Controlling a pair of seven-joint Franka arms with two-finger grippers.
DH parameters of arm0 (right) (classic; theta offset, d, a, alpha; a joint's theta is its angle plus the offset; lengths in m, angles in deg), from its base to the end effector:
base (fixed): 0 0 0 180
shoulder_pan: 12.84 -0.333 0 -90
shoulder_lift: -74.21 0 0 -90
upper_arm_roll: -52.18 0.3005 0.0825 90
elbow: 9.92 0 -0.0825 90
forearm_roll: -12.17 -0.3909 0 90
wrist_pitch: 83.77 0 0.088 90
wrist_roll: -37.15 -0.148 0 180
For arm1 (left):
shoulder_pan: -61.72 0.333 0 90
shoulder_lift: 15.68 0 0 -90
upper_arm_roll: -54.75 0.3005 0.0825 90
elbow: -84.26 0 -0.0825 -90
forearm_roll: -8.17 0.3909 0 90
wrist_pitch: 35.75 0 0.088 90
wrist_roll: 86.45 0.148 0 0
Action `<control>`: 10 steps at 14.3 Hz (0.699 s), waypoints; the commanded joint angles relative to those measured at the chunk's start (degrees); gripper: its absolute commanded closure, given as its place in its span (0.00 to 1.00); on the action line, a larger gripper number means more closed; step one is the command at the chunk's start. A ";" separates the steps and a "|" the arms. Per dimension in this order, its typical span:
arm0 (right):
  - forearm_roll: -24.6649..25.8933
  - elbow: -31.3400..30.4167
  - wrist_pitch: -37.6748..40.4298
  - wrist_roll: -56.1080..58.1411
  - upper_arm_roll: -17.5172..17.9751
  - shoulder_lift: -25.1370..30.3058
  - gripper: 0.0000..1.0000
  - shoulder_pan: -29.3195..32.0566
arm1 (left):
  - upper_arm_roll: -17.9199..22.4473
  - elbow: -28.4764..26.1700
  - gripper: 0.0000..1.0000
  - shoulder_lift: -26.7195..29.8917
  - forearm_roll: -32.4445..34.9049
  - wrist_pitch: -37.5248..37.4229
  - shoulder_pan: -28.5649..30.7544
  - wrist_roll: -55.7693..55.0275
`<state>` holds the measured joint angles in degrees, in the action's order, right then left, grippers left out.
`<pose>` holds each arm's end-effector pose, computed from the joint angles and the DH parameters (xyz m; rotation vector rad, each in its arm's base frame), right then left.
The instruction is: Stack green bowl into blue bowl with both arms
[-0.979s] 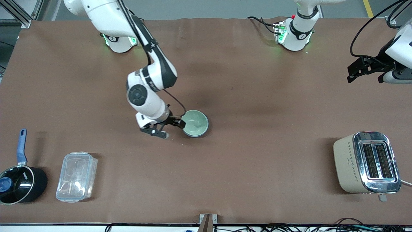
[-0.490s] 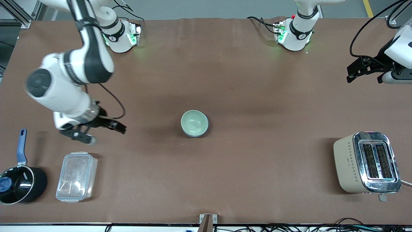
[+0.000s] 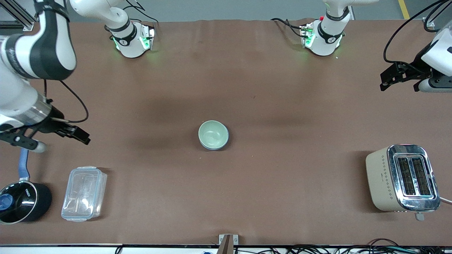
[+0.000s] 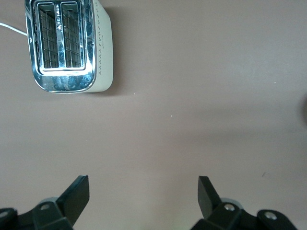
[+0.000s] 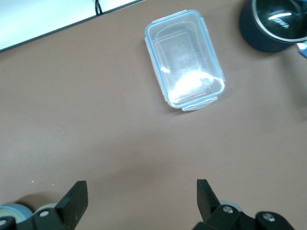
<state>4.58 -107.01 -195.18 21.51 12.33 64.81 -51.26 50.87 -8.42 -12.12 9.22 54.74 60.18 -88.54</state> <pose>0.6251 0.0166 0.4665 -3.0578 0.5020 -0.1885 0.5425 -0.0497 0.5806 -3.1191 0.0904 -0.0393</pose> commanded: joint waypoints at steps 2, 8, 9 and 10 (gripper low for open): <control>1.00 8.82 15.81 6.30 -4.87 2.36 0.00 -0.51 | 0.27 1.09 0.00 -0.30 -0.09 -0.14 0.04 0.60; 5.99 12.89 24.82 6.50 -4.63 7.00 0.00 0.80 | 0.27 1.62 0.00 -0.57 0.09 -0.32 0.04 0.95; 6.71 12.72 25.00 6.50 -3.32 7.72 0.00 1.76 | 0.27 1.62 0.00 -0.57 0.09 -0.41 0.04 1.03; 6.80 12.37 25.00 6.50 0.09 7.99 0.00 5.34 | 0.27 1.62 0.00 -0.57 0.09 -0.67 -0.04 1.03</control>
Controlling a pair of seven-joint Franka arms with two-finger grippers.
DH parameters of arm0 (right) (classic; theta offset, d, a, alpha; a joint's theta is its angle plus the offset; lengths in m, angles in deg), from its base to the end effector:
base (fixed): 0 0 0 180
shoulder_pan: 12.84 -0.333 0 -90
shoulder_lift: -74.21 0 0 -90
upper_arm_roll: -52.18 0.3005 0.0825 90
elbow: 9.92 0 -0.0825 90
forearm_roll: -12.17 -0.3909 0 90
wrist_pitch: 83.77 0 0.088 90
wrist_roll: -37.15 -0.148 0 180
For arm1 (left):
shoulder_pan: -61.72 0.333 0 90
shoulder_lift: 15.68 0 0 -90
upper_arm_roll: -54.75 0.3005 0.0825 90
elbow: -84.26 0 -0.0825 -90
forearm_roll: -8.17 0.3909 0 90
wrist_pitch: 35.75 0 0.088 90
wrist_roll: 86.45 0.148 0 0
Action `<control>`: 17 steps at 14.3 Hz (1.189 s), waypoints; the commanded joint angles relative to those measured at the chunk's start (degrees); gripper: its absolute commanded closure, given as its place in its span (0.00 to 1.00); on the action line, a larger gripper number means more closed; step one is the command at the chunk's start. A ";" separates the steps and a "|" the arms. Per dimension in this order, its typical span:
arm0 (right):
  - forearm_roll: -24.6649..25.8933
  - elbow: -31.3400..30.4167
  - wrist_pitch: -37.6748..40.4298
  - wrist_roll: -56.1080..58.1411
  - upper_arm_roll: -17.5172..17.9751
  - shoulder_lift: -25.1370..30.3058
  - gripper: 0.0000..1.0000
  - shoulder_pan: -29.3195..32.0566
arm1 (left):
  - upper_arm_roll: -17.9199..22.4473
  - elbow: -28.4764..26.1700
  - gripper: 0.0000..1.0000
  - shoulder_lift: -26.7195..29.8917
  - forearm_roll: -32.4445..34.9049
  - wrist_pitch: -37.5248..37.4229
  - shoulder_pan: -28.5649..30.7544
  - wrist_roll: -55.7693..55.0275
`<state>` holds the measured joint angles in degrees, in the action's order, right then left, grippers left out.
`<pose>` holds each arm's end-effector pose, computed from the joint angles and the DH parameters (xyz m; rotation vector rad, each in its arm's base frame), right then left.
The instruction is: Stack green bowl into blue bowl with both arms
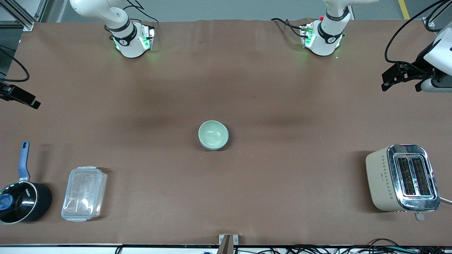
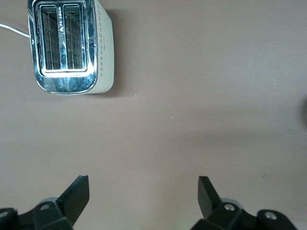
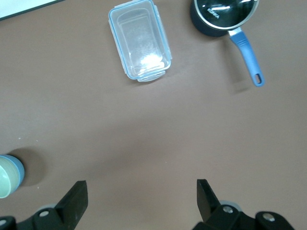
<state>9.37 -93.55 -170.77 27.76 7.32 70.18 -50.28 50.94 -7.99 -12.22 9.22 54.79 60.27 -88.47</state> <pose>0.5697 -0.0532 0.5876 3.1081 -0.4525 0.0139 0.5437 -0.0483 0.5834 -3.1196 0.0880 -0.0496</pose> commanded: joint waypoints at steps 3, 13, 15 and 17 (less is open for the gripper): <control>2.71 -2.24 0.43 0.24 24.77 3.67 0.00 22.45 | 0.20 1.28 0.00 -0.47 0.09 -0.72 -0.22 0.96; 5.09 -5.67 -0.01 8.14 40.91 5.87 0.00 39.47 | 0.20 1.28 0.00 -0.29 -0.44 -0.81 -0.40 0.96; 5.09 -5.67 -0.10 8.33 40.82 5.79 0.00 39.47 | 0.20 1.28 0.00 -0.29 -0.44 -0.81 -0.31 0.96; 5.09 -5.58 -0.36 8.42 40.82 5.79 0.00 39.47 | 0.11 1.28 0.00 -0.29 -0.35 -0.81 -0.40 0.96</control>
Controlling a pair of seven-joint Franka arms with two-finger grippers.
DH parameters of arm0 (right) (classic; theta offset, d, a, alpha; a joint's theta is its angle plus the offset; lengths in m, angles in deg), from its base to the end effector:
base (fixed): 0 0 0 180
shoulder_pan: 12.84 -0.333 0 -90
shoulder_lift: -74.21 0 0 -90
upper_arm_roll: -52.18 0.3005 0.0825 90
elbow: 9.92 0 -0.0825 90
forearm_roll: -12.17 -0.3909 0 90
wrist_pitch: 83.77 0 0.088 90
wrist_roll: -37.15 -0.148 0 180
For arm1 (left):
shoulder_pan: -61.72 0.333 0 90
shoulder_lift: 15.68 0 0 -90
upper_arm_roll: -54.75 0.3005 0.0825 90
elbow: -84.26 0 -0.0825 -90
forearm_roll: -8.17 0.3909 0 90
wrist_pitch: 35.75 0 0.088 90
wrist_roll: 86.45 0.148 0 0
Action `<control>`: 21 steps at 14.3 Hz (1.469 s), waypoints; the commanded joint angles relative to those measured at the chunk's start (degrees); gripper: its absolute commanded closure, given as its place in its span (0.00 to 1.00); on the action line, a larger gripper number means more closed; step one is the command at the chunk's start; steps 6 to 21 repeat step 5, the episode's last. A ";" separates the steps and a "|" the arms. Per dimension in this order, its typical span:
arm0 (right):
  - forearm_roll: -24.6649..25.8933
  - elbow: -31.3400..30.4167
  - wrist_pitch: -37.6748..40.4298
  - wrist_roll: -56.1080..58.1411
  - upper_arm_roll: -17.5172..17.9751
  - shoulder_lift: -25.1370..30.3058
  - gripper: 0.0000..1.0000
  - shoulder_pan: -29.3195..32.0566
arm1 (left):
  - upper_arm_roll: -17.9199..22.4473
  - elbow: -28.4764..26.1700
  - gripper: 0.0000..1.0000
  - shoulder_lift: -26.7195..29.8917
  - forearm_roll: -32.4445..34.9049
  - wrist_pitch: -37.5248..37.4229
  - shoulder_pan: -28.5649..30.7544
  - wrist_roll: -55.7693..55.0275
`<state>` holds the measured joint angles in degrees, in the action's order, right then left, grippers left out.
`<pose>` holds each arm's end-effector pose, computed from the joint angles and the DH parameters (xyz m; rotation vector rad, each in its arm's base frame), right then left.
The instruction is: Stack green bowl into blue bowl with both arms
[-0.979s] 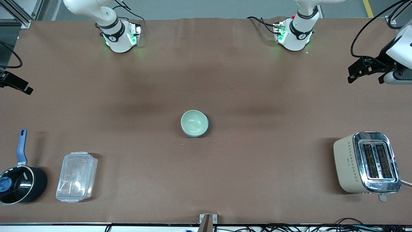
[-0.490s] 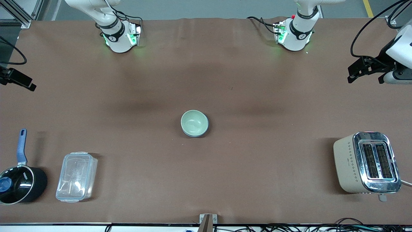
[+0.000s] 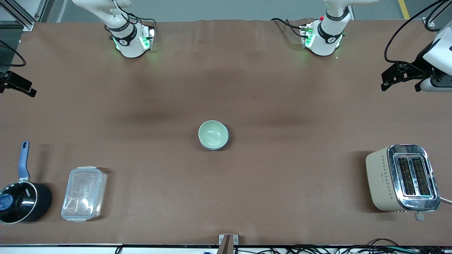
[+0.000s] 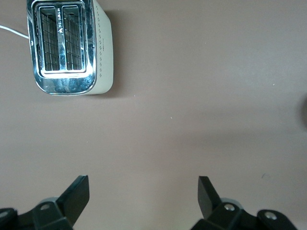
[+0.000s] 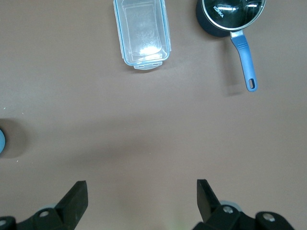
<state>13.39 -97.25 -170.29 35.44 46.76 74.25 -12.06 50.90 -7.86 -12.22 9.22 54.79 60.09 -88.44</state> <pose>0.5513 -0.0632 0.5853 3.1133 -0.2170 -0.0223 0.5436 -0.0504 0.5845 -3.1195 0.0948 -0.0532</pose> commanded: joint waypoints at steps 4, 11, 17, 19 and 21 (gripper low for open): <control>0.45 -1.87 -1.37 0.91 1.47 1.81 0.00 0.98 | 0.15 1.15 0.00 -0.29 -0.35 -0.80 -0.22 0.93; 0.36 -1.87 -1.37 1.17 1.47 1.89 0.00 0.89 | 0.15 1.15 0.00 -0.29 -0.35 -0.80 -0.22 0.93; 0.36 -1.87 -1.37 1.17 1.47 1.89 0.00 0.89 | 0.15 1.15 0.00 -0.29 -0.35 -0.80 -0.22 0.93; 0.36 -1.87 -1.37 1.17 1.47 1.89 0.00 0.89 | 0.15 1.15 0.00 -0.29 -0.35 -0.80 -0.22 0.93; 0.36 -1.87 -1.37 1.17 1.47 1.89 0.00 0.89 | 0.15 1.15 0.00 -0.29 -0.35 -0.80 -0.22 0.93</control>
